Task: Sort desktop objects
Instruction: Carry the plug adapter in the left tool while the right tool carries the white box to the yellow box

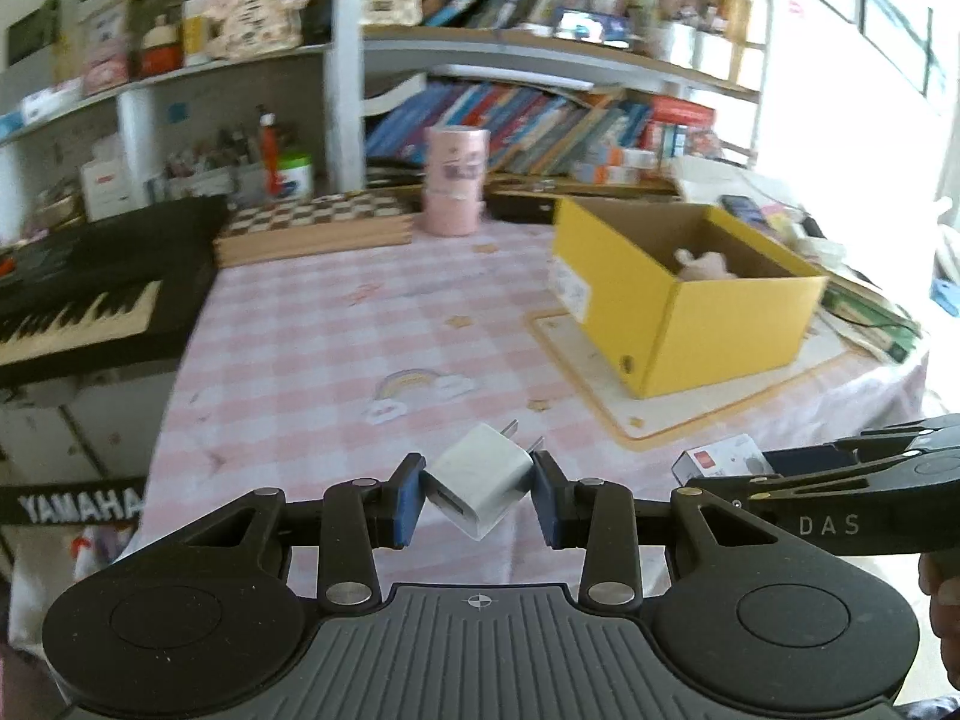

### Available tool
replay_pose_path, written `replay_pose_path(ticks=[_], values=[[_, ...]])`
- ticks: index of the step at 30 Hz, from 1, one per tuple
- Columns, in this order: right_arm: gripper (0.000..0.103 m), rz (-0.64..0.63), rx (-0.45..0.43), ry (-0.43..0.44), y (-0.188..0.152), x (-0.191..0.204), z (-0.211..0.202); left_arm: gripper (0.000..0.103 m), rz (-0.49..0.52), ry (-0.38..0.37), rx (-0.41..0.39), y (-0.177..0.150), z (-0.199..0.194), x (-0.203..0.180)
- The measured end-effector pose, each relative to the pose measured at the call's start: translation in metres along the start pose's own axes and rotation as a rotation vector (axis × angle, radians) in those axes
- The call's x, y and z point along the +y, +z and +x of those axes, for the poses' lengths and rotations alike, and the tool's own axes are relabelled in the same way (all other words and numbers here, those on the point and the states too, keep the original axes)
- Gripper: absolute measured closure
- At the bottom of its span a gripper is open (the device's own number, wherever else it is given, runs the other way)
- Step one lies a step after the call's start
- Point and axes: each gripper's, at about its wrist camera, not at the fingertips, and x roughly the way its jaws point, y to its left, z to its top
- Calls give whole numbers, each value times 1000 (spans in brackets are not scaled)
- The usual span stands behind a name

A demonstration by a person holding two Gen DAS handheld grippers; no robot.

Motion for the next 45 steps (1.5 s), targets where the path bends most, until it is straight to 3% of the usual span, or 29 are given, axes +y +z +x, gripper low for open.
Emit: replay_pose_path(ticks=[7,18,36,45], values=[[52,77,-9,-73,-12,-27,-16,67,77,-94,3,5,11,-30],[52,127,-14,-96,-11,-70,-21,67,119,-135,22,19,36,-69],[52,128,-1,-76,27,-167,-12,67,146,-134,14,56,83,-151],[52,83,-38,-56,54,-212,-10,67,107,-89,-61,80,100,-183]])
